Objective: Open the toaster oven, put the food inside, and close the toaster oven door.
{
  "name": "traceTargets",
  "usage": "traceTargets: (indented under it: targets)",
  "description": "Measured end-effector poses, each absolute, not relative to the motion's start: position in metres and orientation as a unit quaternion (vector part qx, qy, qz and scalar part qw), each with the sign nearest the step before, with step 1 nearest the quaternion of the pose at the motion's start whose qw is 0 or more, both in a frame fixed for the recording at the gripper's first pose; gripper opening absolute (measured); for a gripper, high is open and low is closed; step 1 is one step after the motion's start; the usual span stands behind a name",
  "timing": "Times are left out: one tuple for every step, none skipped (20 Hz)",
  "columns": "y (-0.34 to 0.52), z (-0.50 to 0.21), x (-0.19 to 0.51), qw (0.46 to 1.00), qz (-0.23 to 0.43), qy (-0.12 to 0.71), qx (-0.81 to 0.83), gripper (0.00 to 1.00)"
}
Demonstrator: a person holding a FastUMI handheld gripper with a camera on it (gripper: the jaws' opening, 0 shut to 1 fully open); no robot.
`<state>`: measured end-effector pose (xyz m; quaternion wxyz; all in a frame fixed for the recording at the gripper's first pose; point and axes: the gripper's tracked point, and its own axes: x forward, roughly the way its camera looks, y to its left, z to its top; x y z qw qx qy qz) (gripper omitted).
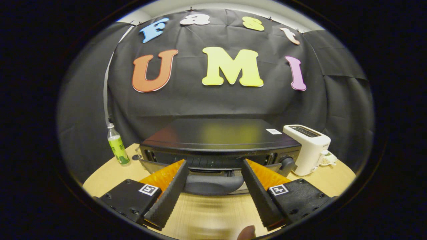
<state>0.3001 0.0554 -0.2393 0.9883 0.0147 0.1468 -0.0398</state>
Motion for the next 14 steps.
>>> traceTargets:
  targets:
    - [0.056,-0.241,0.294,0.988,-0.038,0.152,0.009,1.0]
    - [0.058,-0.244,0.286,0.987,-0.037,0.158,0.002,1.0]
    - [0.057,-0.248,0.279,0.986,-0.035,0.166,0.002,1.0]
    - [0.058,-0.252,0.272,0.984,-0.033,0.174,0.005,1.0]
    - [0.058,-0.256,0.266,0.983,-0.031,0.182,0.004,1.0]
    - [0.059,-0.26,0.257,0.982,-0.027,0.189,0.0,1.0]
    - [0.059,-0.264,0.251,0.98,-0.024,0.195,0.0,1.0]
    - [0.06,-0.271,0.244,0.978,-0.02,0.208,0.005,1.0]
    - [0.06,-0.278,0.238,0.976,-0.015,0.218,0.011,1.0]
    - [0.058,-0.282,0.234,0.974,-0.011,0.226,0.014,1.0]
    - [0.059,-0.288,0.229,0.972,-0.007,0.233,0.012,1.0]
    - [0.058,-0.294,0.224,0.97,-0.006,0.244,0.008,1.0]
    - [0.058,-0.301,0.22,0.967,-0.004,0.255,0.01,1.0]
    - [0.058,-0.308,0.217,0.963,-0.002,0.27,0.017,1.0]
